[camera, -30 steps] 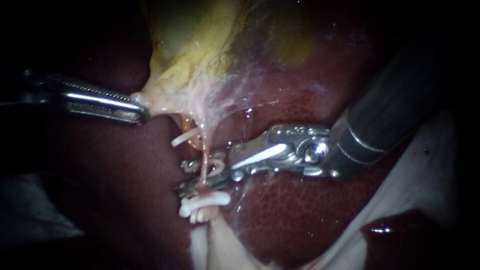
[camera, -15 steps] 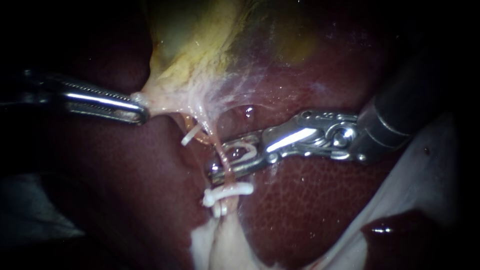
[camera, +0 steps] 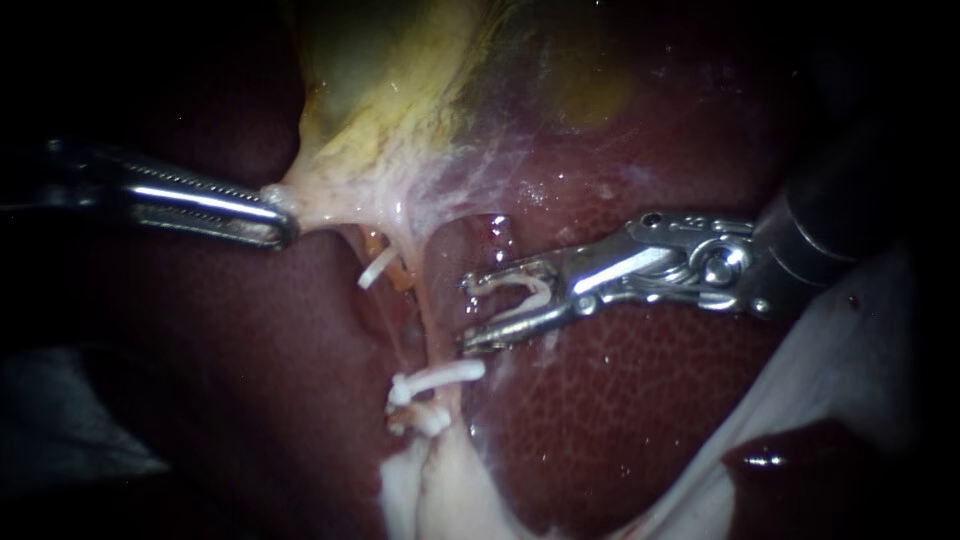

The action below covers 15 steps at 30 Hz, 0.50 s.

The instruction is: Clipping second clip right tube

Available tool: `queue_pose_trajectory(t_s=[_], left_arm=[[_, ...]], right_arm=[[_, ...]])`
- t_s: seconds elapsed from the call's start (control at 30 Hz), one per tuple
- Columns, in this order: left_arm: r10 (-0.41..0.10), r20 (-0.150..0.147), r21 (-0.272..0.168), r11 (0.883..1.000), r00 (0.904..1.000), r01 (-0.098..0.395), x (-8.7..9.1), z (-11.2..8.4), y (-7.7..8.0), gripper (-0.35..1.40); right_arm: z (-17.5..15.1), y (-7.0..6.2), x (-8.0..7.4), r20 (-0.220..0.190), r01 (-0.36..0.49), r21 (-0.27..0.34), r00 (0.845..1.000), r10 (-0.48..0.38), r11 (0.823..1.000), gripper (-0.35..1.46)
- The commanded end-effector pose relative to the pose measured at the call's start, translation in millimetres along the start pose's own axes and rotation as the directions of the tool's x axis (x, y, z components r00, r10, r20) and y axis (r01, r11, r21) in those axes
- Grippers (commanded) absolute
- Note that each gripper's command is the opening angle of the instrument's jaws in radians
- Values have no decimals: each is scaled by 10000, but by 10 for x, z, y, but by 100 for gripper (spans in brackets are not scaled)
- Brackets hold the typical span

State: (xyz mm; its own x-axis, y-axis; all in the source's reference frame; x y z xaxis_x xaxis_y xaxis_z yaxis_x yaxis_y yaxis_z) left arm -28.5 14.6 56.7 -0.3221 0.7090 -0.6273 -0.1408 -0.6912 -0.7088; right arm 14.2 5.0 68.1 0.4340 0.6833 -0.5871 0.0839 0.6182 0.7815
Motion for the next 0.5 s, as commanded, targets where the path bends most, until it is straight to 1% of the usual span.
queue_pose_trajectory(t_s=[0.03, 0.1, 0.23, 0.5], left_arm=[[1, 1, -4, 10000, 10000, -1, 0, 0, 0, -35], [1, 1, -4, 10000, 10000, -1, 0, 0, 0, -35], [2, 2, -7, 10000, 10000, -2, 0, 0, 0, -35], [3, 2, -12, 10000, 10000, -3, 0, -1, 0, -35]], right_arm=[[2, -3, 1, 30, 7, 77, 10000, -7, 10000, 48], [5, -7, 2, 144, 8, 275, 9999, -12, 9996, 48], [10, -13, 3, 55, 28, 440, 10000, -30, 9990, 47], [34, -11, 1, 53, 29, 412, 10000, -31, 9991, 48]])
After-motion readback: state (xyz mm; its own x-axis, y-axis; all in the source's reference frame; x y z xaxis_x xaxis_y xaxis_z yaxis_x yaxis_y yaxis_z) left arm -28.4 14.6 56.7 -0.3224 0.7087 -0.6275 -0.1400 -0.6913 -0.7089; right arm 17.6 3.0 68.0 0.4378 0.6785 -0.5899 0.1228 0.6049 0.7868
